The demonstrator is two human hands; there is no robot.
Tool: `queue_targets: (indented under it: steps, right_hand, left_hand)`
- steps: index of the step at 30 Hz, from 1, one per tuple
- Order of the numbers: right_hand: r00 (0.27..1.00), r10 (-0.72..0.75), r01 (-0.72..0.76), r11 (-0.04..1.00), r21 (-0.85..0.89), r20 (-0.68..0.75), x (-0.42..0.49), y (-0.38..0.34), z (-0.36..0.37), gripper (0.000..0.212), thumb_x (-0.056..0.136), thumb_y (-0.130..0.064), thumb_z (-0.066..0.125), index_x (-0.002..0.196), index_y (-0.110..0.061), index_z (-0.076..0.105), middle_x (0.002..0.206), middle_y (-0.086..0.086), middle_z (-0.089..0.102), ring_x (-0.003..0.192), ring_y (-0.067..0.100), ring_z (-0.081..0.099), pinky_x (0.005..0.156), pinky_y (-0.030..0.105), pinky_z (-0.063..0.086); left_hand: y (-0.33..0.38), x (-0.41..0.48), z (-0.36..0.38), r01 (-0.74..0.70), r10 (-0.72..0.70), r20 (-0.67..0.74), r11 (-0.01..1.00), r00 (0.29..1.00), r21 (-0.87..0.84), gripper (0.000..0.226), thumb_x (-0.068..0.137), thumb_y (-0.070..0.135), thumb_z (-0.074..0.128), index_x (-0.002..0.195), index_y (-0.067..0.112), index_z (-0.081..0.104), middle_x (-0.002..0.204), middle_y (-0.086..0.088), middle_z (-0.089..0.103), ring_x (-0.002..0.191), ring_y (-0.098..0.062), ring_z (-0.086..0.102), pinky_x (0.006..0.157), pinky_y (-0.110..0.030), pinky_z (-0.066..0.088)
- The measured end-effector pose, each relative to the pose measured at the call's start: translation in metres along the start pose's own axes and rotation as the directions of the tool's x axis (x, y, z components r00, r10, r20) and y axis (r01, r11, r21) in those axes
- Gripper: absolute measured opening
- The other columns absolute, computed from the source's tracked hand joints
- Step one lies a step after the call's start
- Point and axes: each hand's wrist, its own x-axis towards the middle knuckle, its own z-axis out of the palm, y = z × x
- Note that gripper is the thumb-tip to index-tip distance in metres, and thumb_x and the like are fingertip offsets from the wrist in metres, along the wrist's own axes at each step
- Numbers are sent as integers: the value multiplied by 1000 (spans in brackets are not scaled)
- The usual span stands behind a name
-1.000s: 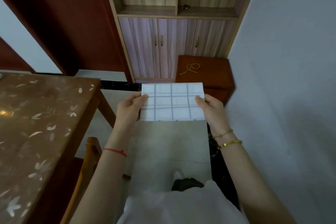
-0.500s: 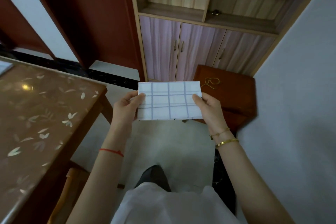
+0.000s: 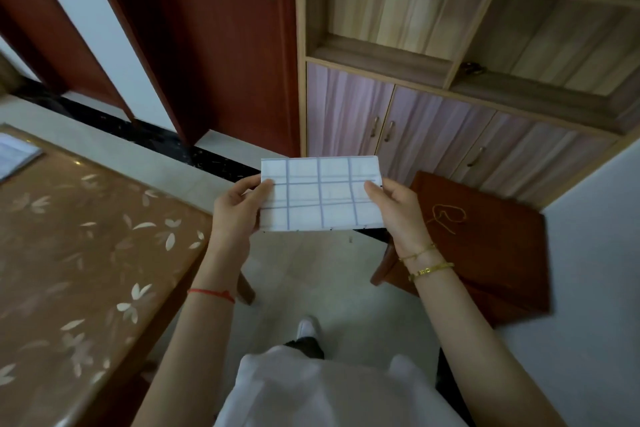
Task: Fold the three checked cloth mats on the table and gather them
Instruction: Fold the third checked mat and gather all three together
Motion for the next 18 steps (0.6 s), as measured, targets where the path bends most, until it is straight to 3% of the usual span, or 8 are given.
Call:
queue_targets:
  steps: [4, 7, 11, 15, 18]
  right_hand:
    - [999, -18, 19, 1000, -10, 44, 64, -13, 33, 16, 97, -19, 56, 101, -15, 71, 95, 3, 74, 88, 16, 69, 74, 30, 54]
    - [997, -15, 16, 1000, -3, 69, 102, -17, 55, 15, 98, -20, 56, 100, -20, 71, 93, -2, 73, 86, 12, 68, 72, 27, 54]
    - [993, -15, 15, 1000, 0, 116, 148, -22, 83, 16, 97, -20, 57, 95, -24, 72, 89, -7, 73, 81, 4, 68, 71, 24, 53]
    - [987, 6, -4, 1000, -12, 163, 194, -23, 109, 16, 96, -20, 58, 91, -23, 72, 88, -4, 74, 83, 8, 68, 77, 32, 54]
    - [978, 4, -2, 1000, -7, 206, 226, -27, 127, 17, 96, -19, 58, 89, -23, 73, 89, -3, 74, 84, 10, 67, 78, 30, 53]
  left_hand:
    - [21, 60, -5, -5, 4, -29, 1000, 1000, -9, 21, 93, 27, 65, 111, 17, 69, 103, -6, 70, 87, -18, 68, 59, -20, 53]
    - [32, 94, -10, 3, -3, -56, 1000, 998, -12, 20, 94, 28, 63, 111, 19, 68, 103, -4, 70, 89, -17, 68, 61, -20, 54]
    - [43, 135, -17, 1, -2, -102, 1000, 995, -11, 18, 94, 25, 63, 110, 17, 69, 98, -3, 69, 78, -10, 67, 56, -15, 52]
    - [49, 173, -23, 3, -7, -149, 1000, 989, -25, 17, 94, 24, 63, 109, 17, 69, 96, -1, 68, 79, -10, 66, 56, -17, 53]
    - [53, 201, -26, 12, -22, -203, 999, 979, -46, 15, 94, 22, 63, 106, 17, 69, 90, 1, 67, 74, -8, 64, 53, -16, 52]
